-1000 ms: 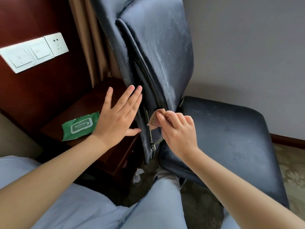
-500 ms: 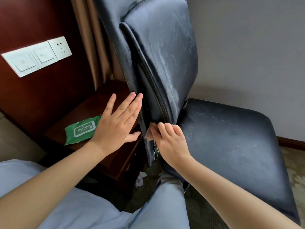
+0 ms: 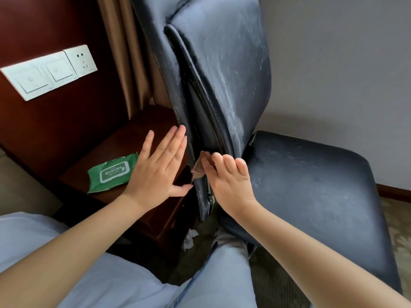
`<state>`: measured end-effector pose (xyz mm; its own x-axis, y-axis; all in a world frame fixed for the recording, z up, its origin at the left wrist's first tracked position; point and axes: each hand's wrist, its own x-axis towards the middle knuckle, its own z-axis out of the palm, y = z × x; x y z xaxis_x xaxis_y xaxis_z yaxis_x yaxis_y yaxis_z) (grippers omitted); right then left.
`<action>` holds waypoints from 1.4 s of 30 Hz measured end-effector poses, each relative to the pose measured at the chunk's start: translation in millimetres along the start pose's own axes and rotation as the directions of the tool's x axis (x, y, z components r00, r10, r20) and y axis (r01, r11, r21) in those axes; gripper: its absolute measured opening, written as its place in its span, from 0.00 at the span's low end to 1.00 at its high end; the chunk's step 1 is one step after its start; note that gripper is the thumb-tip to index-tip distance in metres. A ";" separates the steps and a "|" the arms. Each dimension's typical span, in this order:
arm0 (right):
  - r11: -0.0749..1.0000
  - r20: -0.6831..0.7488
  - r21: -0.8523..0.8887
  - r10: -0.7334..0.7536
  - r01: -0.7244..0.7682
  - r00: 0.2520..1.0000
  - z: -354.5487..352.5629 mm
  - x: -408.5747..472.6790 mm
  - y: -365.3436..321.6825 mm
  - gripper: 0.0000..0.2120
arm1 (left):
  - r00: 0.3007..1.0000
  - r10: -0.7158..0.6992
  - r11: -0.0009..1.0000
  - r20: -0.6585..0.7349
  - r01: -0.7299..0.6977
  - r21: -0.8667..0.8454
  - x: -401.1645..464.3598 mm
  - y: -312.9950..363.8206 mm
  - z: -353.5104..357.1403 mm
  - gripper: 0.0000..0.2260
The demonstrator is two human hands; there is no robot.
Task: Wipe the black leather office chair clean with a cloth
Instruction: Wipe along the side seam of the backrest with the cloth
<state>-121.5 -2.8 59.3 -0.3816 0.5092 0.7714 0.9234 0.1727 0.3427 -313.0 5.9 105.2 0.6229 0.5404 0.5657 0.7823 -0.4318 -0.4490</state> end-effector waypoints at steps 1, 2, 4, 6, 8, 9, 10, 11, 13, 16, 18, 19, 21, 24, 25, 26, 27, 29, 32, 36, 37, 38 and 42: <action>1.000 0.005 0.000 -0.007 0.007 1.000 -1.0 -0.2 1.7 0.22 | 1.000 0.004 1.000 0.002 -0.004 -0.003 0.4 -0.6 -0.3 0.45; 1.000 -0.007 0.002 -0.003 0.003 1.000 -3.3 2.8 3.4 0.21 | 1.000 0.008 1.000 0.003 -0.008 -0.004 0.4 -1.1 -1.0 0.44; 0.999 -0.076 -0.001 0.045 -0.045 0.996 -12.0 19.1 7.1 0.19 | 1.000 0.016 1.000 0.001 -0.016 -0.002 0.5 -2.4 -2.3 0.43; 0.992 -0.164 0.020 0.123 -0.121 0.979 -21.2 43.3 10.4 0.17 | 1.000 0.017 1.000 0.008 -0.018 0.009 0.4 -2.9 -3.6 0.40; 0.987 -0.206 0.055 0.157 -0.148 0.966 -27.4 64.0 12.7 0.16 | 1.000 0.017 1.000 0.021 -0.018 0.025 0.3 -2.8 -4.9 0.38; 0.989 -0.196 0.066 0.146 -0.135 0.970 -27.9 68.5 12.6 0.16 | 1.000 0.018 1.000 0.024 -0.018 0.023 0.4 -3.1 -5.5 0.38; 0.991 -0.175 0.071 0.124 -0.113 0.977 -26.3 67.6 11.8 0.17 | 1.000 0.020 1.000 0.020 -0.020 0.013 0.2 -3.8 -6.0 0.38; 0.993 -0.146 0.071 0.099 -0.090 0.984 -22.8 61.5 11.4 0.17 | 1.000 0.024 1.000 0.010 -0.024 -0.002 0.1 -4.8 -6.4 0.38; 0.998 -0.073 0.057 0.029 -0.024 0.997 -12.4 37.3 11.4 0.18 | 0.999 0.037 0.999 -0.009 -0.038 -0.036 0.3 -7.2 -6.9 0.40; 0.993 0.046 0.024 -0.115 0.114 0.992 0.1 -1.8 10.4 0.16 | 0.999 0.050 0.998 0.005 -0.050 -0.046 1.4 -10.7 -7.8 0.43; 0.993 0.085 -0.002 -0.114 0.115 0.990 -1.2 -6.8 9.4 0.16 | 0.998 0.055 0.997 0.025 -0.054 -0.054 2.1 -12.0 -8.1 0.43; 0.996 0.072 -0.013 -0.088 0.089 0.993 -3.7 -1.7 9.5 0.17 | 0.998 0.059 0.997 0.031 -0.057 -0.060 2.3 -12.3 -8.4 0.42; 1.000 -0.012 -0.024 -0.021 0.020 1.000 -11.1 18.6 10.6 0.17 | 0.997 0.069 0.995 0.034 -0.066 -0.075 2.7 -12.3 -9.3 0.41; 0.998 -0.141 -0.020 0.060 -0.063 0.988 -23.9 55.2 15.4 0.16 | 0.997 0.070 0.994 0.044 -0.066 -0.086 3.5 -13.6 -10.4 0.39; 0.997 -0.162 -0.012 0.078 -0.081 0.984 -26.8 63.2 15.9 0.15 | 0.997 0.066 0.994 0.048 -0.062 -0.088 3.9 -14.5 -10.5 0.39; 0.996 -0.169 -0.003 0.091 -0.093 0.981 -28.0 67.4 15.4 0.16 | 0.997 0.061 0.994 0.050 -0.056 -0.093 4.1 -15.1 -10.6 0.39; 0.995 -0.163 0.008 0.098 -0.098 0.982 -28.2 68.2 14.2 0.18 | 0.997 0.056 0.994 0.050 -0.050 -0.099 4.3 -15.3 -10.8 0.39; 0.998 -0.132 0.017 0.070 -0.068 0.989 -23.1 60.6 11.1 0.18 | 0.998 0.045 0.992 0.043 -0.039 -0.116 4.1 -14.5 -10.7 0.39; 1.000 -0.035 -0.019 -0.013 0.012 0.999 -16.2 42.4 6.8 0.17 | 0.999 0.031 0.989 0.037 -0.025 -0.146 4.4 -12.6 -9.8 0.39; 0.999 -0.090 0.009 0.041 -0.041 0.995 -23.4 52.3 14.2 0.22 | 0.998 0.037 0.990 0.054 -0.029 -0.137 4.8 -13.7 -8.6 0.38; 0.998 -0.127 0.019 0.070 -0.068 0.989 -27.0 59.8 17.3 0.22 | 0.997 0.039 0.992 0.061 -0.031 -0.126 4.6 -14.0 -8.9 0.38; 0.996 -0.157 0.030 0.093 -0.090 0.983 -29.5 67.7 19.6 0.23 | 0.997 0.041 0.993 0.066 -0.034 -0.115 4.4 -14.2 -9.2 0.37; 0.998 -0.120 0.028 0.065 -0.062 0.991 -26.3 71.6 15.0 0.21 | 0.996 0.045 0.993 0.074 -0.036 -0.115 3.6 -12.3 -9.4 0.38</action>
<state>-136.1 14.0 133.8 -0.3234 0.4140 0.8509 0.9460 0.1644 0.2796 -320.5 6.4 119.2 0.6559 0.5726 0.4919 0.7538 -0.5311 -0.3870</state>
